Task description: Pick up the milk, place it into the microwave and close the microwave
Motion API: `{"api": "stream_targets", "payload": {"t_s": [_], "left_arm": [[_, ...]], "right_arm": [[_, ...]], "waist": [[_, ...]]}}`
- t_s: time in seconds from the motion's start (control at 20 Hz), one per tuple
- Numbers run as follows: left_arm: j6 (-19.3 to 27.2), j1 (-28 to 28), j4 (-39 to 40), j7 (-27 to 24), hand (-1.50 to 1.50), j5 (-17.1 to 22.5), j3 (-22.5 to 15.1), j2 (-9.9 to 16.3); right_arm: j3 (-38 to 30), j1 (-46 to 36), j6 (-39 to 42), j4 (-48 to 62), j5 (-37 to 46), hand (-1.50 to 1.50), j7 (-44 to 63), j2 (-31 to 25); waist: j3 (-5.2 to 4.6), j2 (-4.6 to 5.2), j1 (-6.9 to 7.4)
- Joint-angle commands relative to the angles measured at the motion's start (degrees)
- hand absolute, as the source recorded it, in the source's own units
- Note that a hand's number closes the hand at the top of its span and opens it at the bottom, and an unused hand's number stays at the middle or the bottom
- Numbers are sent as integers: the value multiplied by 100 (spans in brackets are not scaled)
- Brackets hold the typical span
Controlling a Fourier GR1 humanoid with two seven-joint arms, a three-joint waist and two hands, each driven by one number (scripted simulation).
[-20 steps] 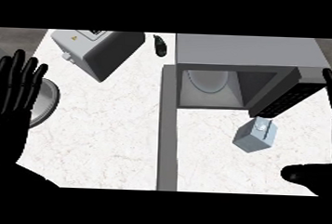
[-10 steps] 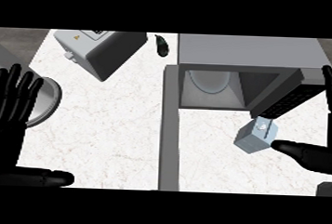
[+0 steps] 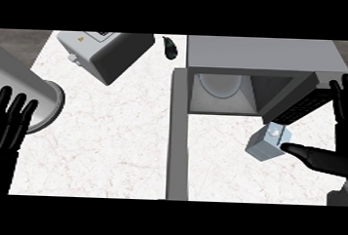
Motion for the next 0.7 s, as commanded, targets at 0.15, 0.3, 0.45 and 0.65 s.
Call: {"api": "stream_targets", "payload": {"t_s": [0.15,0.3,0.45,0.65], "left_arm": [[-153,510,-437,-41,-150,-145,-168,-166],[-249,574,-136,-325,-150,-128,-73,-233],[106,161,-899,724,-150,-137,-288,-203],[-187,491,-500,59,-150,-352,-313,-308]], "right_arm": [[84,566,199,452,123,-150,-553,144],[214,686,162,866,393,-150,-991,286],[105,735,244,1296,373,-150,-1356,277],[-170,703,433,1986,243,-150,-1771,127]], "waist": [[1,-1,-9],[0,2,-6],[3,2,-11],[1,4,-7]]}}
